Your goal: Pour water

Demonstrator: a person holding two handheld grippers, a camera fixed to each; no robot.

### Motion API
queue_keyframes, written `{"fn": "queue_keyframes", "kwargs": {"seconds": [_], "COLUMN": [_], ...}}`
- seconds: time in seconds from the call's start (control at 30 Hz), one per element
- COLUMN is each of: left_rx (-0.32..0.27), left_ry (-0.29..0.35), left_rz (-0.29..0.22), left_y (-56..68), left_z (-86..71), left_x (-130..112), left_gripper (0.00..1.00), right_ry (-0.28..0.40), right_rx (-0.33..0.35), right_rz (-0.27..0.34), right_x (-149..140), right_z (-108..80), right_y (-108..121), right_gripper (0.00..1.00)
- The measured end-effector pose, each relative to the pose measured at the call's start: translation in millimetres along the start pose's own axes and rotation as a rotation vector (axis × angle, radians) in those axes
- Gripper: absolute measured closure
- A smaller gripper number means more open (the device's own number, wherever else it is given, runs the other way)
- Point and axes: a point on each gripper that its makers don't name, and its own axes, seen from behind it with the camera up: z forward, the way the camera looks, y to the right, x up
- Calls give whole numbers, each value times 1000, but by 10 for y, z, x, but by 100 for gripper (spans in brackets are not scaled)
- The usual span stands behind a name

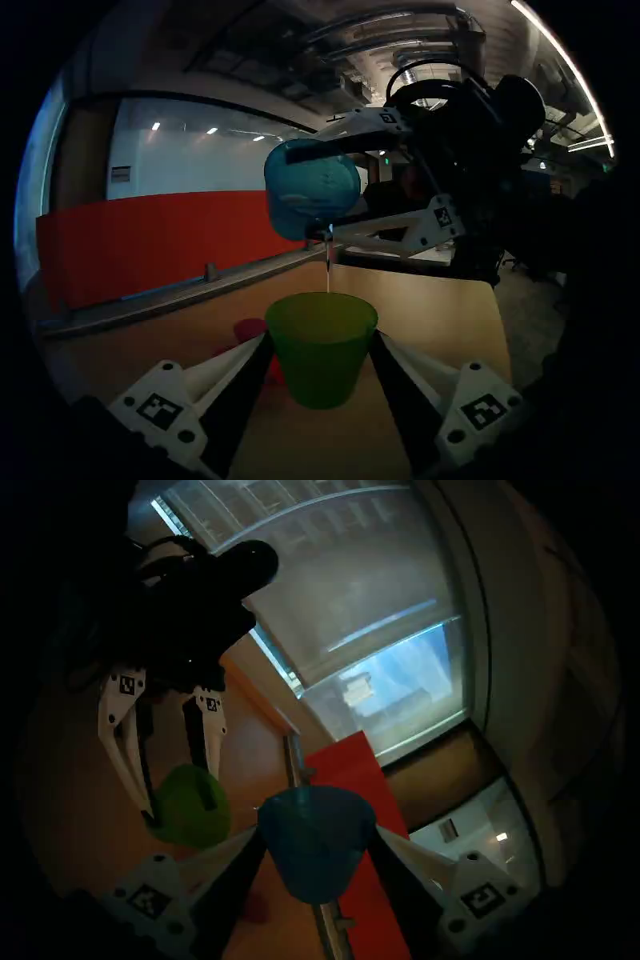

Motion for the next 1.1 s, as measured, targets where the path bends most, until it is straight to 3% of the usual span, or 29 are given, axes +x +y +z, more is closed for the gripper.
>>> {"fn": "queue_keyframes", "kwargs": {"seconds": [1.1], "left_rx": [2], "left_ry": [11], "left_rz": [2], "left_y": [-38], "left_z": [46], "left_x": [53], "left_gripper": [16], "right_ry": [-6], "right_rx": [-61], "right_rz": [-182], "right_x": [46], "right_z": [80], "right_y": [227], "right_gripper": [11]}}
